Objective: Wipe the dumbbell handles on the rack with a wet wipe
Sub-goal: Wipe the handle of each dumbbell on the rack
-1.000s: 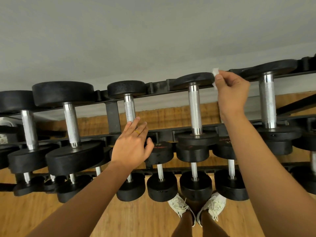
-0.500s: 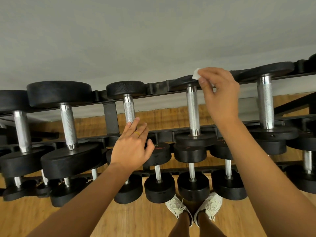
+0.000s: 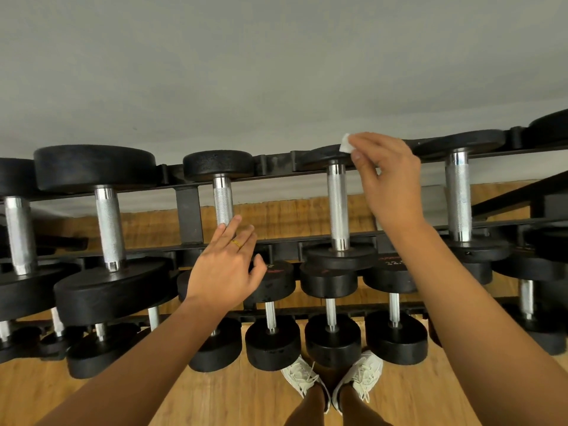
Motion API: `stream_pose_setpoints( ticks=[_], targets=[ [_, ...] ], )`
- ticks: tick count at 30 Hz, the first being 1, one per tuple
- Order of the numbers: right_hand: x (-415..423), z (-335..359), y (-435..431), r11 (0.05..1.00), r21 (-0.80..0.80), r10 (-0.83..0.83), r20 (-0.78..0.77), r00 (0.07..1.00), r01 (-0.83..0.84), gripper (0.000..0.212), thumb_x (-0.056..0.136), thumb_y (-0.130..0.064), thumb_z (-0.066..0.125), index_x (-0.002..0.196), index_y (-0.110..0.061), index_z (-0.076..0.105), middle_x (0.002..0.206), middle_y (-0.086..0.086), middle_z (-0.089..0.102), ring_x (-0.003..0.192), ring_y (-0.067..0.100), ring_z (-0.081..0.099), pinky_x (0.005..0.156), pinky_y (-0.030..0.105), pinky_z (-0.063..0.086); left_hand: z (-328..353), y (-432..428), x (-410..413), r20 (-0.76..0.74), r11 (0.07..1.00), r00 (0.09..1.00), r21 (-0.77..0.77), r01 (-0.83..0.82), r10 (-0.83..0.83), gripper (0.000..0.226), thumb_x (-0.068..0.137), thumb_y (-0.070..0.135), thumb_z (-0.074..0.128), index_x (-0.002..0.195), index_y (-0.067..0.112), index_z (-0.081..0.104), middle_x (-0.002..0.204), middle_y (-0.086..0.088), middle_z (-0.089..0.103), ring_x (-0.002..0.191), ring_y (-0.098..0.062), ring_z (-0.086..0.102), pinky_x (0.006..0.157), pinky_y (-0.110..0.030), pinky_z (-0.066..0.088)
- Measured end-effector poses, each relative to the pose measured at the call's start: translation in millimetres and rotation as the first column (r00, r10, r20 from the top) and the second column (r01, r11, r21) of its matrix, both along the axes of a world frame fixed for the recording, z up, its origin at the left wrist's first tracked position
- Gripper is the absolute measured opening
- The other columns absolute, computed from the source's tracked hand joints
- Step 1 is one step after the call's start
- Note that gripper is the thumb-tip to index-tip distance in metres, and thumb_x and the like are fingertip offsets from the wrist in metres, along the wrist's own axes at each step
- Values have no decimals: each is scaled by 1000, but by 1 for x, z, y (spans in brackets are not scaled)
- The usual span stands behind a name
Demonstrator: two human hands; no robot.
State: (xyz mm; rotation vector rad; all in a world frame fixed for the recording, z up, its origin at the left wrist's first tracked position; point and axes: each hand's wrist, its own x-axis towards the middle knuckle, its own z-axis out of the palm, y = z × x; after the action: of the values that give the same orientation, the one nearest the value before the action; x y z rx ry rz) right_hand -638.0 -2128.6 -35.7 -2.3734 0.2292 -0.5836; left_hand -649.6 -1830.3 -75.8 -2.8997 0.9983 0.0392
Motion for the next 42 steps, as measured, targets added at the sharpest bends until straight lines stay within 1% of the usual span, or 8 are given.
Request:
stream_pose_setpoints(
  ticks=[3, 8, 14, 21, 27, 32, 39, 42],
  targets=[
    [12, 7, 1, 967, -142, 215, -2, 977, -213, 25, 97, -12, 63, 119, -7, 72, 117, 8, 71, 111, 28, 60, 105, 10, 30, 1, -1, 0, 4, 1000, 1000, -13, -2, 2, 55, 99, 36, 37, 125, 2, 72, 134, -12, 68, 143, -29, 48, 122, -44, 28],
    [19, 24, -26, 930, -151, 320, -112, 941, -335, 26, 97, -16, 64, 122, -12, 71, 118, 5, 71, 112, 23, 62, 102, 43, 49, 0, -1, -1, -4, 999, 1000, -44, -15, 15, 55, 99, 35, 39, 131, 2, 68, 139, -13, 65, 143, -29, 48, 122, -43, 30],
    [41, 26, -5, 828, -253, 452, -230, 862, -501, 24, 98, -13, 62, 118, -11, 73, 115, 8, 71, 106, 30, 62, 94, 37, 46, 1, -2, -1, -5, 998, 1000, -56, -25, 25, 57, 98, 35, 39, 134, 0, 66, 142, -16, 62, 141, -29, 50, 121, -44, 33],
    [48, 54, -20, 765, -205, 527, -346, 776, -611, 23, 96, -16, 66, 117, -14, 75, 112, 4, 72, 98, 17, 63, 85, 24, 43, 1, 0, -2, -5, 998, 1000, -60, -29, 29, 56, 98, 35, 38, 129, 0, 69, 139, -15, 64, 140, -28, 52, 121, -42, 31],
    [100, 63, 16, 640, -167, 537, -601, 591, -750, 21, 94, -18, 66, 112, -16, 77, 109, 10, 72, 103, 28, 65, 94, 43, 48, -3, -1, -2, 0, 993, 999, -105, -51, 51, 55, 98, 35, 39, 130, 0, 69, 143, -15, 61, 140, -27, 52, 120, -41, 31],
    [103, 80, 4, 598, -146, 518, -679, 520, -788, 21, 94, -18, 68, 113, -18, 76, 112, 4, 74, 103, 21, 66, 97, 37, 48, -5, 1, -3, -17, 989, 998, -135, -59, 58, 54, 98, 34, 41, 127, 0, 70, 140, -15, 63, 139, -27, 53, 120, -41, 34],
    [102, 40, 43, 310, -406, 398, -766, 505, -860, 29, 99, -11, 47, 111, -14, 73, 106, 9, 73, 92, 32, 66, 80, 39, 52, -5, 0, -3, -28, 982, 997, -177, -71, 67, 55, 98, 34, 39, 126, -1, 70, 138, -16, 65, 138, -28, 55, 119, -43, 38],
    [95, 48, 31, 426, -336, 450, -726, 519, -840, 29, 98, -9, 51, 114, -17, 73, 111, 3, 74, 95, 29, 68, 84, 40, 53, -4, 1, -2, -37, 981, 997, -182, -68, 62, 55, 99, 34, 39, 127, -1, 70, 139, -16, 64, 138, -28, 54, 119, -44, 38]
  ],
)
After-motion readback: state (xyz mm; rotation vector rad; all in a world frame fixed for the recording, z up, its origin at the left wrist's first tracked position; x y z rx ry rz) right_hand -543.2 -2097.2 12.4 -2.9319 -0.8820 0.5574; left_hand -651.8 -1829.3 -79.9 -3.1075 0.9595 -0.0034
